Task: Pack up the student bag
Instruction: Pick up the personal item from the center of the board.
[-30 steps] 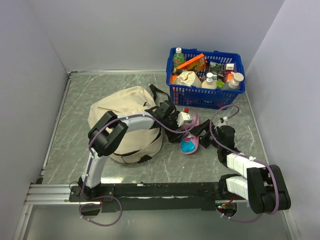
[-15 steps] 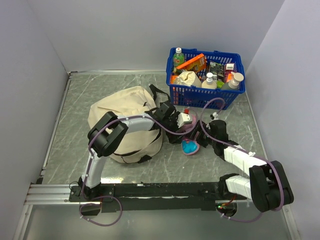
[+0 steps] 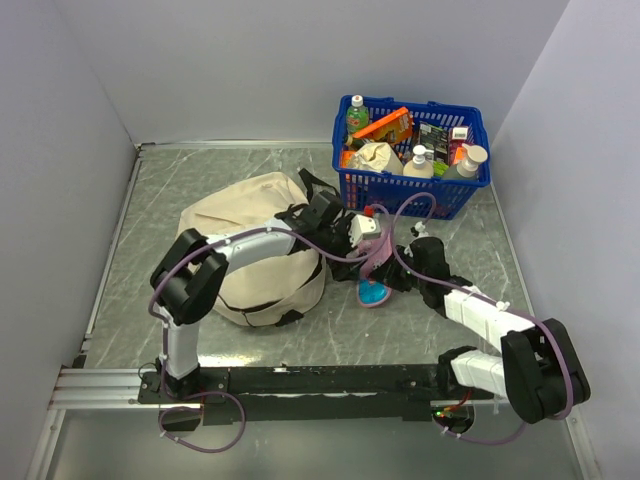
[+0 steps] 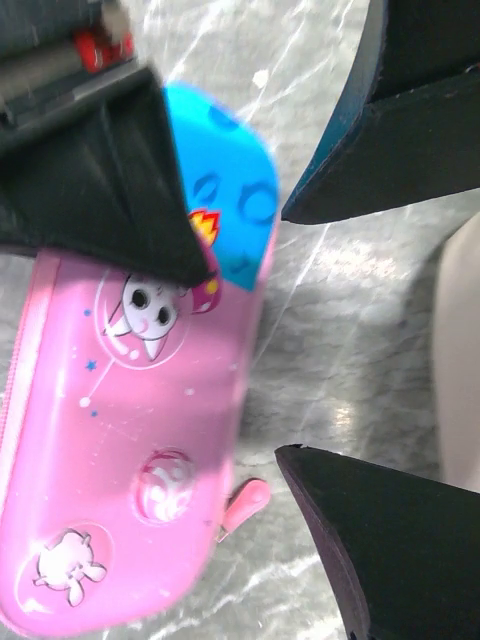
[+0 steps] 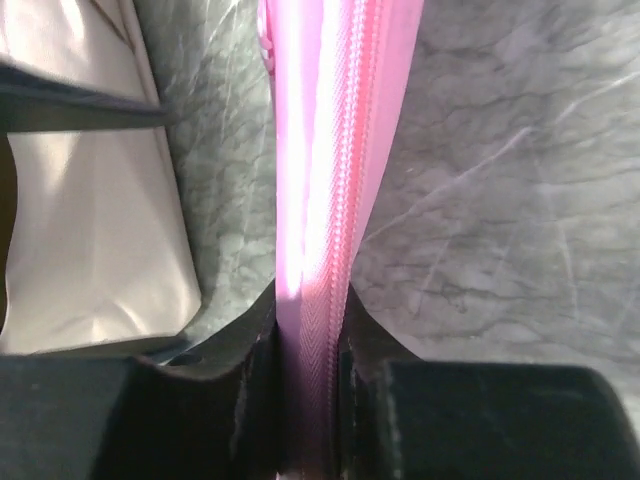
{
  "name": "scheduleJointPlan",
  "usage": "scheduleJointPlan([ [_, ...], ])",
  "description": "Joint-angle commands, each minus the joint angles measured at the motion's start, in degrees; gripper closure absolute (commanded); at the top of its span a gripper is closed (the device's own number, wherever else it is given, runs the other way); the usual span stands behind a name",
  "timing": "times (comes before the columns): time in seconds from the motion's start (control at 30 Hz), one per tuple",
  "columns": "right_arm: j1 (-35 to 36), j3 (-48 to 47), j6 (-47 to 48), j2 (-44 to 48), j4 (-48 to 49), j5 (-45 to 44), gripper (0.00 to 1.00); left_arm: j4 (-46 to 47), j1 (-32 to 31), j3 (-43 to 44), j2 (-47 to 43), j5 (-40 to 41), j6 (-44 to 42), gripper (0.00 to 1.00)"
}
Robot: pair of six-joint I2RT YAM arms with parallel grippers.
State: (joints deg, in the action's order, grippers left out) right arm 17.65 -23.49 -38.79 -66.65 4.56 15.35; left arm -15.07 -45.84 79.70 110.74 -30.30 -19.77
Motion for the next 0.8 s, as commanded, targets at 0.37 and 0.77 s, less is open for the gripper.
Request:
scheduleJointPlan([
  [0.37,-0.1,-0.1,-1.3,7.0,0.5,-1.0,0.85,-23.4,0.0,-5.0,-22.0,21.8,-1.0,0.04],
  [0.77,-0.1,0.5,-1.6,9.8,0.3,-0.8,0.86,-15.1,-5.1,-4.0,-15.8,35.1,4.9,0.03],
])
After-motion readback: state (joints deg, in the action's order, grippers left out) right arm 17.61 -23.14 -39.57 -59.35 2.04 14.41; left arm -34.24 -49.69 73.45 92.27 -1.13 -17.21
